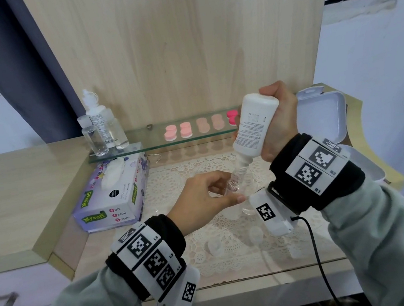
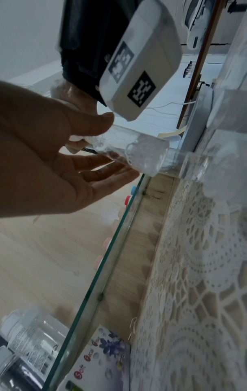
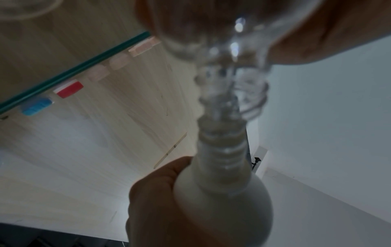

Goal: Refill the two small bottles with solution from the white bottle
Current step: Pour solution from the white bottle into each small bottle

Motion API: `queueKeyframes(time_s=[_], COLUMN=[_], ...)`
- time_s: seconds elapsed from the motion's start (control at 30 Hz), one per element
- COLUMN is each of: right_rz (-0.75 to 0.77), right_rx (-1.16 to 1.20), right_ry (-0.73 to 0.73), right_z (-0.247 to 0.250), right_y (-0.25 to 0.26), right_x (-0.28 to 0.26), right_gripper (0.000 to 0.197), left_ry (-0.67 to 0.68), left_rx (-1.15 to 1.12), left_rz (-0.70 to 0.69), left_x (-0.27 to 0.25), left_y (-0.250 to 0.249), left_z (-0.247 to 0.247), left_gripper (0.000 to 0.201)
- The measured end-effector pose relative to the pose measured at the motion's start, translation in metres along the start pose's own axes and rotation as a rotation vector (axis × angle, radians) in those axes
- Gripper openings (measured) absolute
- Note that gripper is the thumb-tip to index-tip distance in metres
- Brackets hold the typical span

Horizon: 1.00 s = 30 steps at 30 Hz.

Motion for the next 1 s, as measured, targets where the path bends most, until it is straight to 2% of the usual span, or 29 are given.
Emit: queueKeyframes(time_s=[0.17,0.33,0.47,0.57,0.7,0.83,0.9,1.0], right_rz=[0.015,0.027,0.022,-0.007,-0.033,-0.115,-0.157,-0.175], right_rx=[0.013,0.099,0.209,0.227,0.087,-0.027,-0.128,-0.152], right_ry=[-0.017,-0.129,-0.165,-0.127,-0.103,-0.286,-0.362,-0.346], right_z=[0.005,0.019,0.030,0.031,0.029,0.049,0.061,0.067], right_y=[-0.002,-0.003,-0.009,-0.012,-0.013,-0.015,-0.012,-0.006], right_x=[0.002,0.006,0.008,0.006,-0.002,-0.006,-0.007,-0.012], right_gripper=[0.039,0.040,0.053,0.043,0.016,0.014,0.021,0.026], left_ry=[0.001,-0.023,-0.032,-0.044,-0.046,-0.046,-0.047,-0.044], left_rx=[-0.003,-0.020,-0.032,-0.051,-0.076,-0.038,0.024,0.093], left_rz=[0.018,0.021,0.044,0.049,0.062,0.087,0.112,0.150], left_x=[-0.001,-0.001,0.001,0.002,0.002,0.001,0.000,-0.001], left_y=[0.002,0.001,0.005,0.005,0.005,0.008,0.012,0.021], left_z=[0.000,0.002,0.004,0.005,0.005,0.008,0.011,0.013], left_gripper=[0.045,0.036,0.042,0.033,0.030,0.028,0.031,0.033])
Point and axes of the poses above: each hand's wrist, its own x-axis towards the middle knuckle, its own z-axis out of the back of the hand, y = z × x, the point moved 6 cm from there along x, towards the middle knuckle, and after that the axes turned 1 degree about y, right-handed, at the moved point
